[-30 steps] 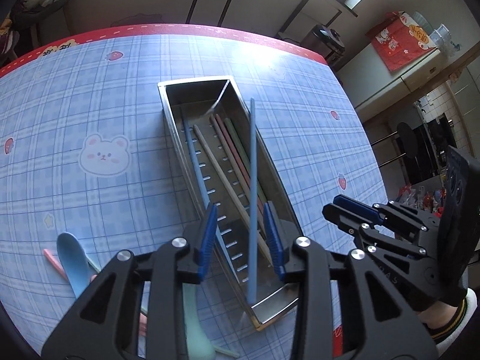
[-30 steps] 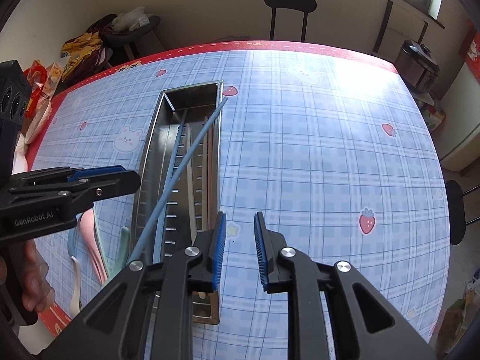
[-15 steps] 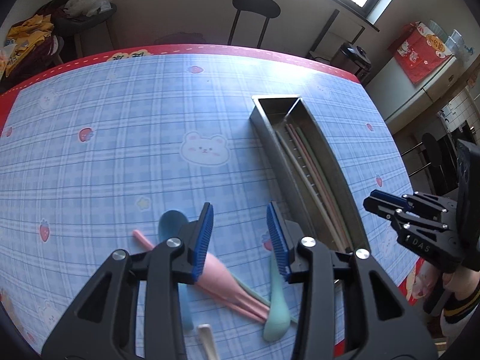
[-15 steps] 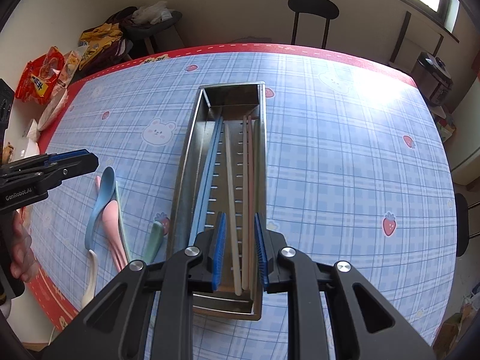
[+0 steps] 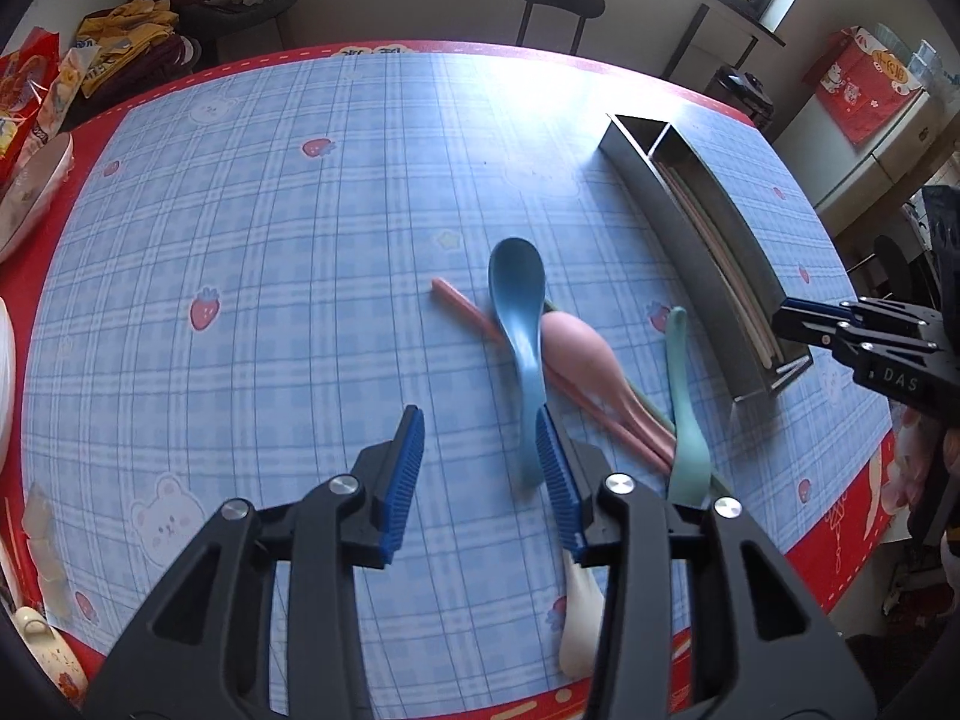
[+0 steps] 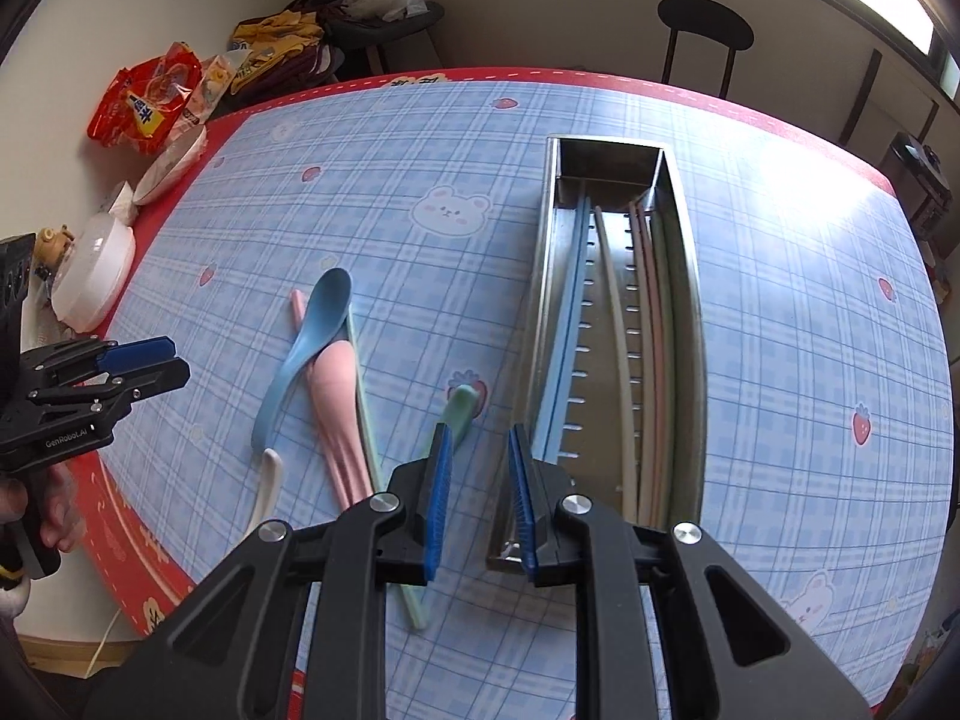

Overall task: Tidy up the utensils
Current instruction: 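Move both open tools back over the remaining spoons, then grasp the beige spoon handle with the left tool while the right tool grasps the mint spoon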

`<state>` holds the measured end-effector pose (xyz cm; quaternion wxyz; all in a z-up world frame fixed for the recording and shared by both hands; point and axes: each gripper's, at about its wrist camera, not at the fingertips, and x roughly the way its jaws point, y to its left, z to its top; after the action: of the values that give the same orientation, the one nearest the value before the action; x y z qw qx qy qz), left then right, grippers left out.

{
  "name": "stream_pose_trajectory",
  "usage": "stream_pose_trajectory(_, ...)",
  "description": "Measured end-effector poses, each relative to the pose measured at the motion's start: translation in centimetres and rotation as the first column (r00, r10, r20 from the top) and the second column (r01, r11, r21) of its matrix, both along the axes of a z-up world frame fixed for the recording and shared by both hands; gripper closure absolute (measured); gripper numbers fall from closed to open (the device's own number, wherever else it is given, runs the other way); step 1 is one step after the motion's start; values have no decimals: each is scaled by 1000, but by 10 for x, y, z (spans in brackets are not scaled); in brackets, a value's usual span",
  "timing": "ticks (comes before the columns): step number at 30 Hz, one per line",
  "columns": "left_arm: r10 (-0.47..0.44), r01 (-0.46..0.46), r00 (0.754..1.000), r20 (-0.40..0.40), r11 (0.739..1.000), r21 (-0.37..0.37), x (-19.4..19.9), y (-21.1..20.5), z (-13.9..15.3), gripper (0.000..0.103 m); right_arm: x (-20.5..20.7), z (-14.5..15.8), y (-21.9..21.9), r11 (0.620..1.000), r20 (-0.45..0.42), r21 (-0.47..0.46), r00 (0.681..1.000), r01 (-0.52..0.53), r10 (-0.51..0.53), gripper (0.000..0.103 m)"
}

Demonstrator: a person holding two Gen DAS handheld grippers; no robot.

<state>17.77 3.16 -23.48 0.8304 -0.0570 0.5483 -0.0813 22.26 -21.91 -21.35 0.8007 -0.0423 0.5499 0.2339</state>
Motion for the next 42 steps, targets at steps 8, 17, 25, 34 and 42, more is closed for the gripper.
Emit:
stream_pose_trajectory(8, -53, 51, 997, -50, 998, -42, -48, -18, -25, 62, -51, -11, 19, 997, -32, 5, 997, -72, 72, 84)
stream_pose_trajectory(17, -71, 60, 989, -133, 994, -88, -78, -39, -53, 61, -73, -27, 14, 998, -80, 21, 995, -60, 62, 84)
stream_pose_trajectory(25, -37, 21, 987, -158, 995, -102, -76, -46, -66, 61, -79, -31, 10, 997, -93, 27, 993, -73, 75, 84)
stream_pose_trajectory(34, -28, 2, 985, -171, 989, -151, -78, -43, -69, 75, -80, -31, 9, 996, -96, 32, 992, -80, 83, 84)
stream_pose_trajectory(42, -51, 30, 985, -163, 991, -128, -77, -56, -69, 77, -80, -31, 10, 995, -103, 36, 990, -88, 92, 84)
